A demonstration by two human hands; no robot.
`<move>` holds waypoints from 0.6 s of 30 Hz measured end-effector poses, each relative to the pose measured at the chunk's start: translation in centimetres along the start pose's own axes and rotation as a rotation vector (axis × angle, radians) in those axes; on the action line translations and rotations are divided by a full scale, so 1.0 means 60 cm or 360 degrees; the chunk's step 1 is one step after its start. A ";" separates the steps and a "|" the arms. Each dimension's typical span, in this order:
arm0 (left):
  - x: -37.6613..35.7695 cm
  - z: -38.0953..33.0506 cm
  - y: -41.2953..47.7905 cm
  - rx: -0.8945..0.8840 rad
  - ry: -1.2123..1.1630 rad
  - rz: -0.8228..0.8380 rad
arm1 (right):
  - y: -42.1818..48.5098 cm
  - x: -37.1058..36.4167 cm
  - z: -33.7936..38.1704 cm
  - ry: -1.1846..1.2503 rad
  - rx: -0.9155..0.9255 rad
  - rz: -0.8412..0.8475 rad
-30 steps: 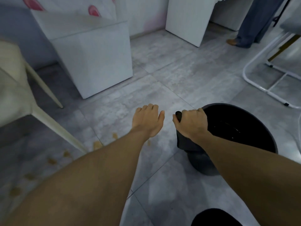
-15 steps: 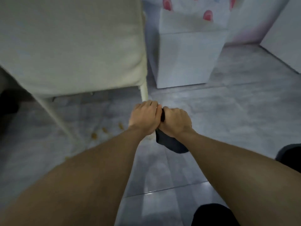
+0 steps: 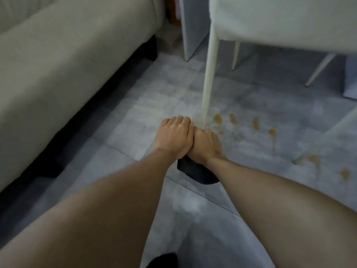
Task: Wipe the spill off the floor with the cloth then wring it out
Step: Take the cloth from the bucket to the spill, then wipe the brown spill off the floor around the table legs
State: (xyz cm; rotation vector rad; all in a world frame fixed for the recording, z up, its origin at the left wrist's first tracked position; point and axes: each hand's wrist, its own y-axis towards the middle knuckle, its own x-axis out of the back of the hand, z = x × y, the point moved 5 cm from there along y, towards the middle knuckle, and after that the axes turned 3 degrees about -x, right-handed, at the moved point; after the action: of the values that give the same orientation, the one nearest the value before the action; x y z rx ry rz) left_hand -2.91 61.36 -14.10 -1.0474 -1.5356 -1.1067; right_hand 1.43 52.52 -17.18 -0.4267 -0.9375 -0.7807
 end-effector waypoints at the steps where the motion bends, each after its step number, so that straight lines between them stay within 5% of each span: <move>1: -0.019 0.021 -0.012 0.0027 0.0015 0.0020 | 0.006 -0.034 -0.001 -0.0038 0.0038 0.0041; 7: -0.149 0.103 -0.073 0.0116 0.0040 0.0186 | 0.038 -0.184 -0.072 -0.0499 0.0044 0.0072; 12: -0.220 0.149 -0.112 0.0196 0.0123 0.0288 | 0.055 -0.195 -0.118 -0.0736 -0.0141 -0.0117; 15: -0.251 0.164 -0.118 0.0291 0.0091 0.0298 | 0.028 -0.174 -0.116 -0.0606 -0.0474 -0.0347; 18: -0.265 0.165 -0.120 0.0504 -0.0050 0.0279 | -0.009 -0.196 -0.105 -0.0394 -0.0868 -0.0175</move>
State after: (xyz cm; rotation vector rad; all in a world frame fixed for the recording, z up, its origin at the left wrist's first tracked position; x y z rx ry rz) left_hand -8.76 67.52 -32.28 -0.9624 -1.5505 -0.7024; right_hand 0.34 52.95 -30.45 -0.9707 -0.9759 -1.1045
